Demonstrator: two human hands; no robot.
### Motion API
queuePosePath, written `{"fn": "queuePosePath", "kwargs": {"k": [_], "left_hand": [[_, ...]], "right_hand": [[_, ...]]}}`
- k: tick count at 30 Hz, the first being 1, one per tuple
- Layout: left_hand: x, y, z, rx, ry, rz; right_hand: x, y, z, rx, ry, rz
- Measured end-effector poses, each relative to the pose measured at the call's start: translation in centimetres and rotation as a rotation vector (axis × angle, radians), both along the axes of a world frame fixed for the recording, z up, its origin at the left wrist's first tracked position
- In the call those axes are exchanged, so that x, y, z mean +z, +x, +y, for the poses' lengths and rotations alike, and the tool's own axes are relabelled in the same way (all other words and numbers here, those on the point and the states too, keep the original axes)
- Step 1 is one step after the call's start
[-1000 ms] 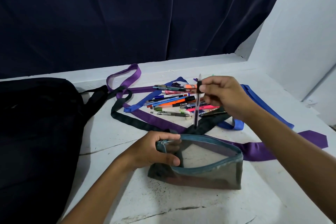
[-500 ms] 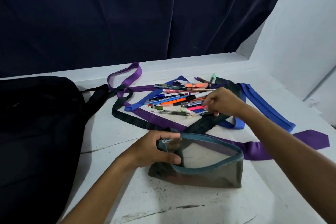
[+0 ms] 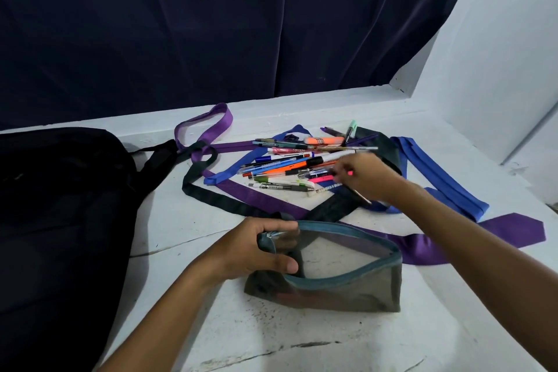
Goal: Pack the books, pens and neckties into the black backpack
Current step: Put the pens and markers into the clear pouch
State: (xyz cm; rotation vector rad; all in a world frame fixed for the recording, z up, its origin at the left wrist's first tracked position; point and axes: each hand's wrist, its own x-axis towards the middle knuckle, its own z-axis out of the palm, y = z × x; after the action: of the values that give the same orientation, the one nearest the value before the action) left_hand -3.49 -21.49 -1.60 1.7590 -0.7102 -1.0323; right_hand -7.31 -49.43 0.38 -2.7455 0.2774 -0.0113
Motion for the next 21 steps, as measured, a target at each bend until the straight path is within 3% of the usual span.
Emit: {"fn": "queuePosePath", "kwargs": {"k": [3, 5, 7, 10, 15, 18, 21], "left_hand": [[0.1, 0.0, 0.0, -0.006, 0.017, -0.023], [0.2, 0.0, 0.0, -0.005, 0.026, -0.027], [0.0, 0.0, 0.0, -0.003, 0.041, -0.040], [-0.3, 0.1, -0.1, 0.011, 0.049, -0.064], [-0.2, 0.0, -0.2, 0.021, 0.050, -0.096], [-0.4, 0.0, 0.1, 0.026, 0.024, -0.068], [-0.4, 0.0, 0.1, 0.011, 0.019, -0.038]], "right_hand": [[4.9, -1.0, 2.9, -0.019, 0.457, -0.230], [7.3, -2.0, 4.7, 0.059, 0.656, -0.153], [7.7, -2.6, 5.8, 0.163, 0.634, 0.051], [5.9, -2.5, 7.0, 0.300, 0.435, 0.295], [3.6, -2.2, 8.2, 0.397, 0.254, 0.486], [4.3, -1.7, 7.0, 0.360, 0.266, 0.469], [4.2, 0.0, 3.8, 0.148, 0.245, 0.230]]}}
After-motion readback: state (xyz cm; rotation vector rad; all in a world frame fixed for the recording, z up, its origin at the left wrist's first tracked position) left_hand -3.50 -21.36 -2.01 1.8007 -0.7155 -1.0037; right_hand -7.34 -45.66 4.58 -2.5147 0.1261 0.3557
